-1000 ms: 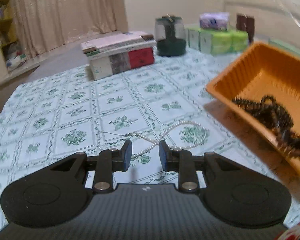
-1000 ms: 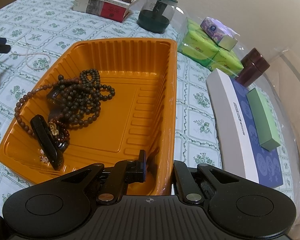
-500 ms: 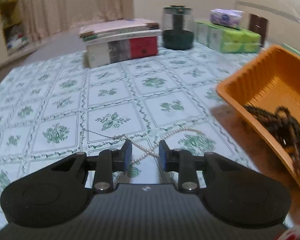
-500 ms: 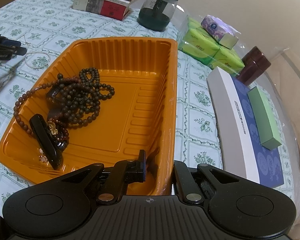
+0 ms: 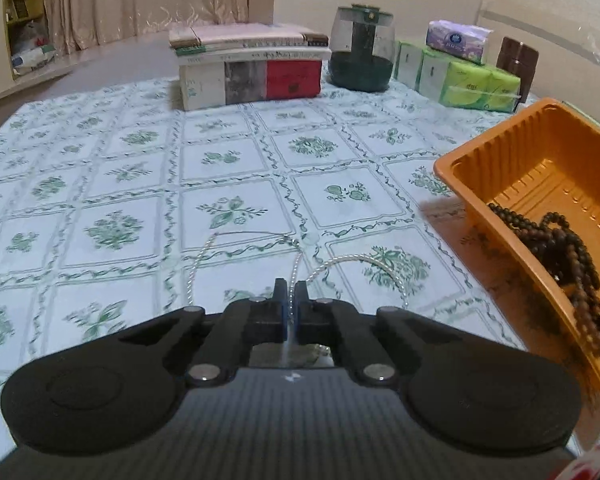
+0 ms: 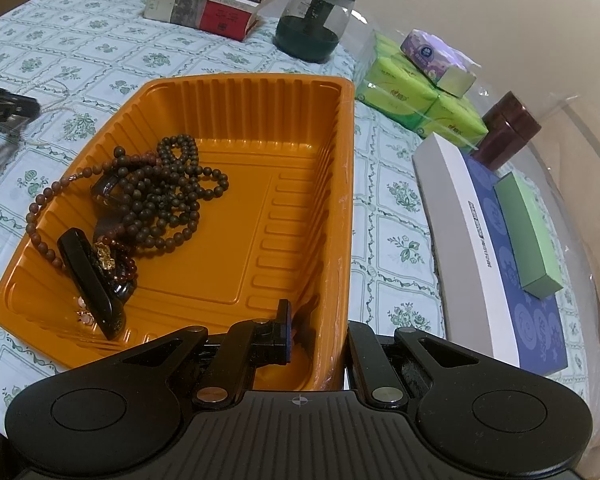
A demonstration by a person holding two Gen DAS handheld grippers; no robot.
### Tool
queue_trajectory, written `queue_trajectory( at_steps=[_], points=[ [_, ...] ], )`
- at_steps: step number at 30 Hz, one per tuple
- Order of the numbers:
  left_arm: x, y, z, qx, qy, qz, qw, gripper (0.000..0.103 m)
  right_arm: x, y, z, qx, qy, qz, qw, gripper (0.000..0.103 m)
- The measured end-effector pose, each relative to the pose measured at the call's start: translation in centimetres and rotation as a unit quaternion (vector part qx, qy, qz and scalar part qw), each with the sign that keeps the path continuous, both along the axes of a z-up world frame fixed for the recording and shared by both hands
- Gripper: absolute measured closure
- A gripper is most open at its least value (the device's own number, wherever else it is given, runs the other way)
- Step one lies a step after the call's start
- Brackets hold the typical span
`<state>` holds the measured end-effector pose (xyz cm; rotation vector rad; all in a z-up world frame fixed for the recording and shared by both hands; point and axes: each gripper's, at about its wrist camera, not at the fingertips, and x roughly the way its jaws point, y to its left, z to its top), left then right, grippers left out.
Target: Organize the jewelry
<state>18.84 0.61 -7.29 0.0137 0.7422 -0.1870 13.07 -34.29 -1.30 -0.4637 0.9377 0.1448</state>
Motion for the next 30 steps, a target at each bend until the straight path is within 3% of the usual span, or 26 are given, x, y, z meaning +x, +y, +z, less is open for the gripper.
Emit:
queue_trajectory(
  at_steps=[8, 17, 30],
  points=[
    [-5.2, 1.4, 1.7, 0.0, -0.013, -0.03, 0.9995, 0.101, -0.3, 0.1, 0.1, -0.003, -0.005, 0.001, 1.0, 0.095],
    [-6.8, 1.6, -0.1, 0.01, 0.016, -0.03, 0.9994, 0.101, -0.4, 0.1, 0.2, -0.001, -0.004, -0.001, 1.0, 0.095],
    [-7.1, 0.4, 4.6, -0.003, -0.041, -0.051, 0.9979, 0.101, -0.3, 0.0, 0.2, 0.0, -0.005, -0.002, 1.0, 0.095]
  ],
)
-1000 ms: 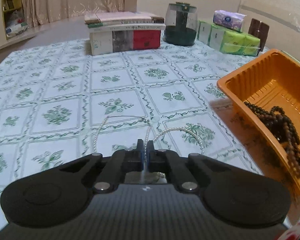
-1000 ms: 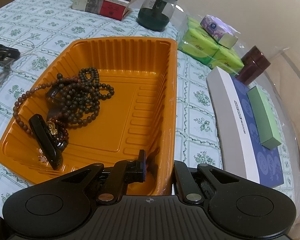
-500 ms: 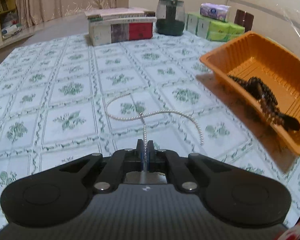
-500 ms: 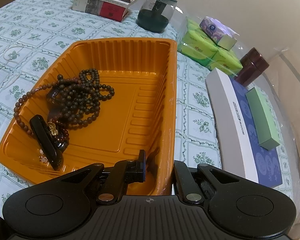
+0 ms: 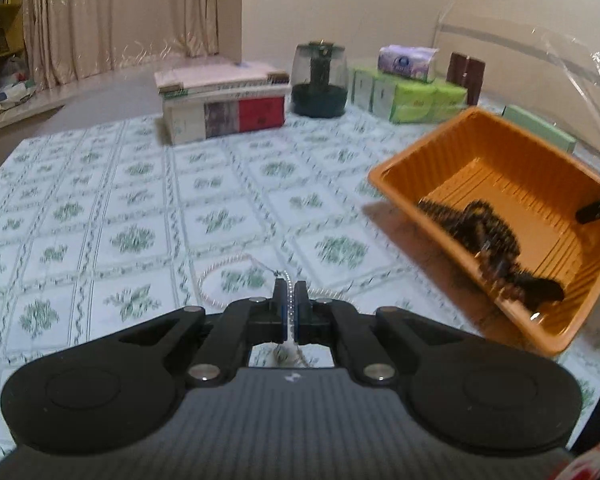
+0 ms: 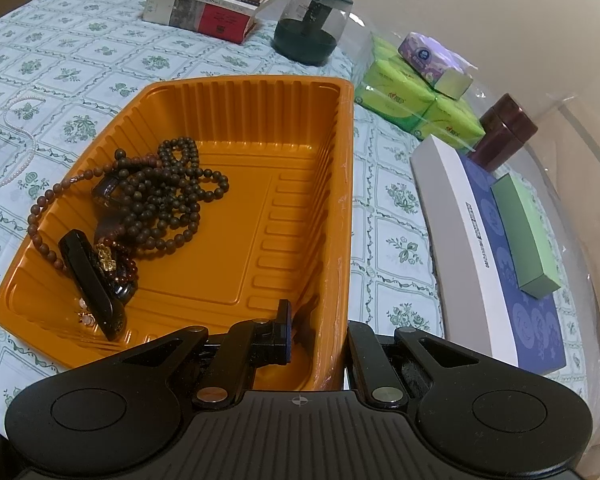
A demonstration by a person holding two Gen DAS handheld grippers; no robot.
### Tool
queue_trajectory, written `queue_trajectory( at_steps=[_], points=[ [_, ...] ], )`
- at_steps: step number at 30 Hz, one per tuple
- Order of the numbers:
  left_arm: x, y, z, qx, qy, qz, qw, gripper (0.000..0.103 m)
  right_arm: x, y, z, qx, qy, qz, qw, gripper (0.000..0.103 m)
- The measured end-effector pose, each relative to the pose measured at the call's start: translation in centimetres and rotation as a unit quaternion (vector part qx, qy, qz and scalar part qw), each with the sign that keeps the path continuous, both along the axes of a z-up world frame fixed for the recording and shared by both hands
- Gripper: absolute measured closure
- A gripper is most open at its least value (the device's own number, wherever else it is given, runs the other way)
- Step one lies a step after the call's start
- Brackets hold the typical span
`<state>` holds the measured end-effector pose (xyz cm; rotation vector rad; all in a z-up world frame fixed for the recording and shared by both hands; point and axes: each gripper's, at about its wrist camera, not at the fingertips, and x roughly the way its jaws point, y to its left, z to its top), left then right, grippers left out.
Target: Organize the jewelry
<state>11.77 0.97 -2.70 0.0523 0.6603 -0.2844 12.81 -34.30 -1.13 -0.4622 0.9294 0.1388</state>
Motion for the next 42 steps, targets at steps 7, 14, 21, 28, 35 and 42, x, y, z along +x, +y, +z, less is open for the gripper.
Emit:
queue_trajectory(
  at_steps=[7, 14, 21, 28, 35, 42],
  points=[
    [-0.1, -0.1, 3.5, -0.027, -0.029, -0.014, 0.9991, 0.101, -0.2, 0.2, 0.1, -0.001, -0.004, 0.002, 1.0, 0.095],
    [0.1, -0.1, 6.6, -0.055, -0.051, -0.024, 0.9969, 0.101, -0.3, 0.2, 0.1, 0.0, -0.005, 0.002, 1.0, 0.095],
    [0.5, -1.1, 9.0, -0.059, -0.074, -0.043, 0.9946, 0.101, -0.5, 0.2, 0.4, 0.0, -0.008, 0.005, 1.0, 0.095],
    [0.7, -2.2, 10.4, -0.06, -0.084, -0.062, 0.9927, 0.101, -0.6, 0.2, 0.4, -0.001, -0.011, 0.007, 1.0, 0.095],
    [1.0, -3.8, 11.4, -0.072, -0.088, -0.083, 0.99, 0.101, -0.6, 0.3, 0.4, -0.001, -0.011, 0.008, 1.0, 0.095],
    [1.1, -6.2, 12.9, -0.096, -0.096, -0.12, 0.9834, 0.101, -0.6, 0.2, 0.3, 0.001, -0.01, 0.007, 1.0, 0.095]
  ],
)
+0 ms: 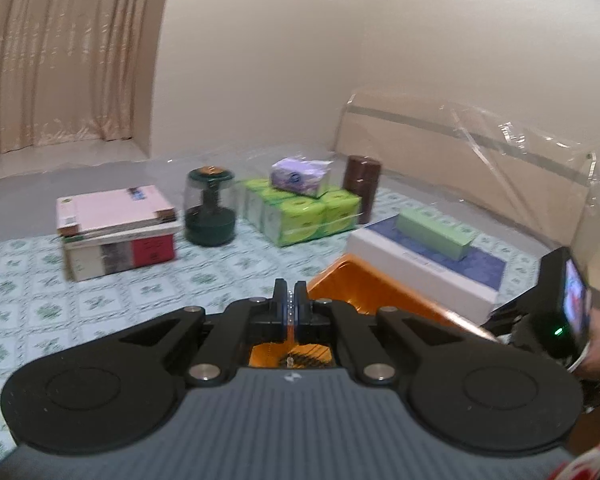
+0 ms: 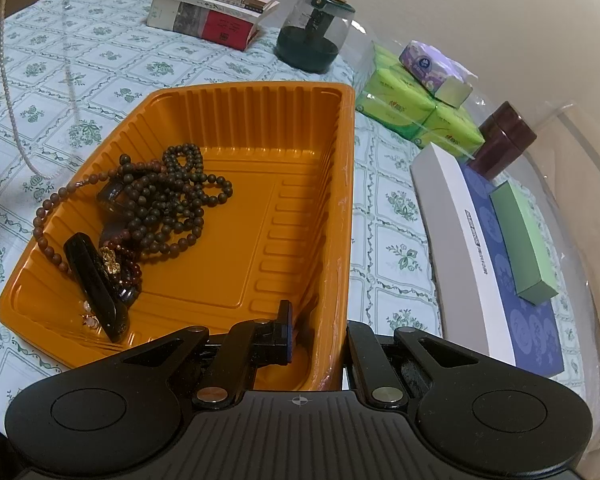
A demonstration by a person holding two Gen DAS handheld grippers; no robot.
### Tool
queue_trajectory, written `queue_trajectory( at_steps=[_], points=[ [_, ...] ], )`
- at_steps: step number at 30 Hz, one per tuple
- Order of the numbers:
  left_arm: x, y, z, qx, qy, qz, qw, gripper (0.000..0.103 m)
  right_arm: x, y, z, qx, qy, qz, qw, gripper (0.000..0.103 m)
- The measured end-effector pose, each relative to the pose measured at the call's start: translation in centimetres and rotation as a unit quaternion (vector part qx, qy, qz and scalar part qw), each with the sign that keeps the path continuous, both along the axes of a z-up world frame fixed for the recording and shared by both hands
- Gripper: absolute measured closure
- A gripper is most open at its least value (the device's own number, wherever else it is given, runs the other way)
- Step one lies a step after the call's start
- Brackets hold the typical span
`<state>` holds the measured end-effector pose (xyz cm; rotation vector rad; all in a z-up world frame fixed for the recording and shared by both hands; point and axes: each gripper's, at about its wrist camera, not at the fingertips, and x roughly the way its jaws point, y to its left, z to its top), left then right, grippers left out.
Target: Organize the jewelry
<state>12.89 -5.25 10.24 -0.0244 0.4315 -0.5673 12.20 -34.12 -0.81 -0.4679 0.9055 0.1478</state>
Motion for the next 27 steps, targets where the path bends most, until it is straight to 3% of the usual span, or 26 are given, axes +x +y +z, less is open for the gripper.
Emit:
queue_trajectory(
  at_steps=[16, 27],
  points=[
    [0.1, -6.9, 2.9, -0.031, -0.014, -0.085, 0.9958, 0.101, 0.2, -0.4, -0.3, 0.01, 0.003, -0.003, 1.0, 0.095],
    [2.3, -9.7, -4.4, 0.007, 0.085, -0.104, 0.9909, 0.101, 0.5, -1.0, -0.7, 0.023, 0.007, -0.008, 1.0, 0.095]
  ],
)
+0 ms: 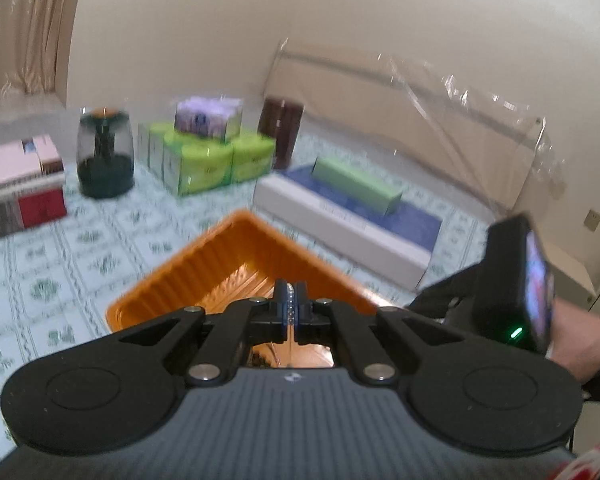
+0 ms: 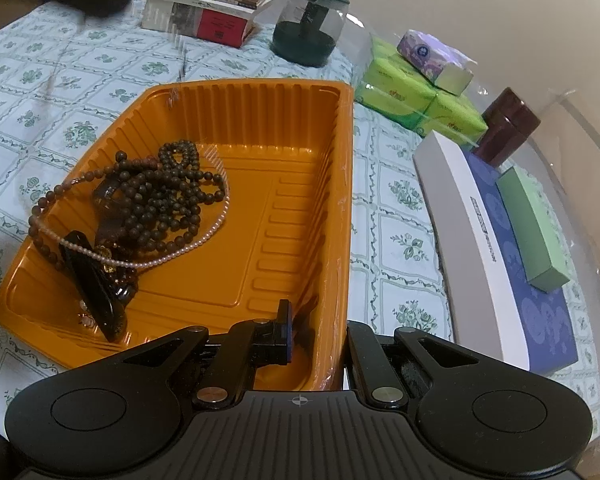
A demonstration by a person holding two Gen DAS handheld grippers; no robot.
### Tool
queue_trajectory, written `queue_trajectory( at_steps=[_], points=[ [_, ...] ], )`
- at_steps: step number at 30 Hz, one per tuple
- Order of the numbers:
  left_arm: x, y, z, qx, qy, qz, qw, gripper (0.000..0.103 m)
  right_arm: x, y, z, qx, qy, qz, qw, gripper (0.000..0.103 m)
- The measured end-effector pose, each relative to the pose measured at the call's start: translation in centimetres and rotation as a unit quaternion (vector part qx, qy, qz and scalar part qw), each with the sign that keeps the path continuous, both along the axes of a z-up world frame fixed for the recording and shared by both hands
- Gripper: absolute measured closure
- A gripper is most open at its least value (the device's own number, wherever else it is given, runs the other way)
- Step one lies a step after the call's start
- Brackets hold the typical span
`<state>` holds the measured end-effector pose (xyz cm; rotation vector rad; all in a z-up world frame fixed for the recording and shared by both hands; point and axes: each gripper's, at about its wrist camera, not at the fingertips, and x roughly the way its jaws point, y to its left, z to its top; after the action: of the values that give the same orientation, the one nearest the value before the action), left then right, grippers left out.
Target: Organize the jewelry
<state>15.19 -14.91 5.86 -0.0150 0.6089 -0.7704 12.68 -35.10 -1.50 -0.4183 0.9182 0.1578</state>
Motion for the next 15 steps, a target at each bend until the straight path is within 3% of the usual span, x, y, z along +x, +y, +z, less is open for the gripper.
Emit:
queue_trajectory(
  at_steps=[6, 13, 15],
  points=[
    [1.1, -0.1, -1.3, 0.019, 0.012, 0.006, 0.9997, 0.101, 0.2, -0.6, -0.3, 0.013, 0.002, -0.003, 1.0, 0.095],
    [2.2, -1.1, -0.4, 0.021, 0.002, 0.005, 0.9998, 0.101, 0.4, -1.0, -0.6, 0.022, 0.004, -0.009, 1.0, 0.094],
    [2.3, -1.4, -0.3, 0.024, 0.004, 0.007, 0.9997, 0.095, 0.4, -1.1, -0.6, 0.024, 0.005, -0.01, 1.0, 0.094]
  ],
)
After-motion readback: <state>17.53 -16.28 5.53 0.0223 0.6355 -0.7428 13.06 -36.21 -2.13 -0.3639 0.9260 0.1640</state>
